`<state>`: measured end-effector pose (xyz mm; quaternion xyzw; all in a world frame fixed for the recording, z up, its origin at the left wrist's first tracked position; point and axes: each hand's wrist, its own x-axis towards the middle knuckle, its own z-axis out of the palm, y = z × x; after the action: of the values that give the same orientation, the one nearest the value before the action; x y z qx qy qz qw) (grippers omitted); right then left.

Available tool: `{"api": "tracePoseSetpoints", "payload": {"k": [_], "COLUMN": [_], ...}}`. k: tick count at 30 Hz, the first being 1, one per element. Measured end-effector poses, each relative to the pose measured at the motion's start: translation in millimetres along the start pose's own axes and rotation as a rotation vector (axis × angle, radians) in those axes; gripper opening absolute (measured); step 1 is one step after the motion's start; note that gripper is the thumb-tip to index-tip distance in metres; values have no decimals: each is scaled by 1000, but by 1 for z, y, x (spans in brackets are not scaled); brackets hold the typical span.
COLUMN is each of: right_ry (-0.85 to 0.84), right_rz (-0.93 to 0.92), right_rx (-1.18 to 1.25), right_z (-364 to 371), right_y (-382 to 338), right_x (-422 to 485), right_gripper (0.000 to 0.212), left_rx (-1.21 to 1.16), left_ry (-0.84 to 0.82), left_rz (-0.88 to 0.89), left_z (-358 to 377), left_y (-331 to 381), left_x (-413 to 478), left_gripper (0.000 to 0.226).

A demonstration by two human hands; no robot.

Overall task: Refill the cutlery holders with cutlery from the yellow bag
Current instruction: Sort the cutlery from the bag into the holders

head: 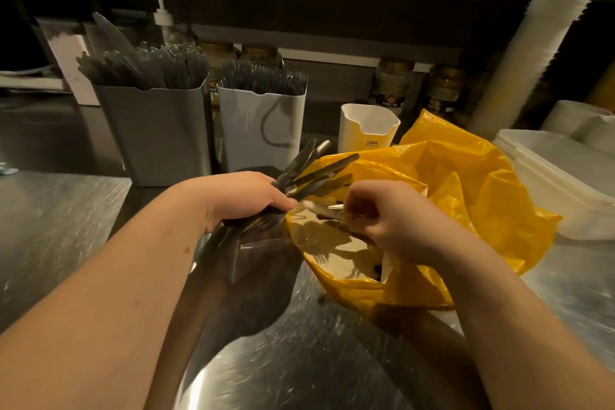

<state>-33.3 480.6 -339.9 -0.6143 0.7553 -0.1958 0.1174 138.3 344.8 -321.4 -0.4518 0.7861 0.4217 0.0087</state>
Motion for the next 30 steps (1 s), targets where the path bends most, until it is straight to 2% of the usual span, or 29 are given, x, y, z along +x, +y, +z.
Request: {"api": "tracePoseSetpoints", "payload": {"k": [3, 8, 12, 16, 19, 21, 24, 25, 27, 30], "right_ry": [-15, -20, -4, 23, -2, 27, 221, 308, 463, 487], "right_rz": [-73, -191, -161, -96, -39, 7, 58, 80, 129, 194], "right_rx": [72, -134, -184, 1, 86, 334, 655, 657, 502, 193], "right_z": [7, 30, 35, 35, 24, 2, -45, -59, -83, -108], "right_y": [-16, -37, -35, -33, -31, -26, -15, -9, 3, 18], "right_x": [2, 14, 11, 9, 6, 0, -6, -3, 17, 68], "right_gripper": [21, 19, 23, 32, 26, 21, 16, 15, 14, 14], "left_rx": [-19, -63, -95, -126, -155, -180, -179, -193, -246, -329], "left_ry": [-29, -68, -59, -64, -96, -130, -143, -152, -175, -189], "left_rz": [-11, -31, -32, -6, 14, 18, 34, 38, 42, 78], "left_z": [-4, -8, -7, -9, -13, -17, -23, -24, -27, -29], "left_y": [-2, -8, -11, -13, -17, -21, -27, -28, -29, -30], "left_x": [1, 3, 8, 11, 10, 8, 8, 8, 7, 6], "left_gripper": [17, 29, 30, 27, 26, 26, 26, 27, 26, 30]}}
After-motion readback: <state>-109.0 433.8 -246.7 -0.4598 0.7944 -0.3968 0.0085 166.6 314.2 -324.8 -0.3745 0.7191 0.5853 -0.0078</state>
